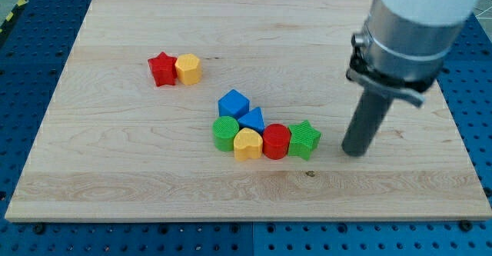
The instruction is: Point at the green star
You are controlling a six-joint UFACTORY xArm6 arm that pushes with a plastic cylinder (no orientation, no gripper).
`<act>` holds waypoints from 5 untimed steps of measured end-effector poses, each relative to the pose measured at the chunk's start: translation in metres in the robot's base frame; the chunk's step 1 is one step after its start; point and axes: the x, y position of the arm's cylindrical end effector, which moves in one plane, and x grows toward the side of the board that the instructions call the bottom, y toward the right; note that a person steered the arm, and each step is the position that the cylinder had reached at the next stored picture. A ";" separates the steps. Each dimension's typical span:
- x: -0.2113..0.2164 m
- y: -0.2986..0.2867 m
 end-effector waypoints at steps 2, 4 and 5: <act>0.031 -0.036; 0.011 -0.086; 0.004 -0.103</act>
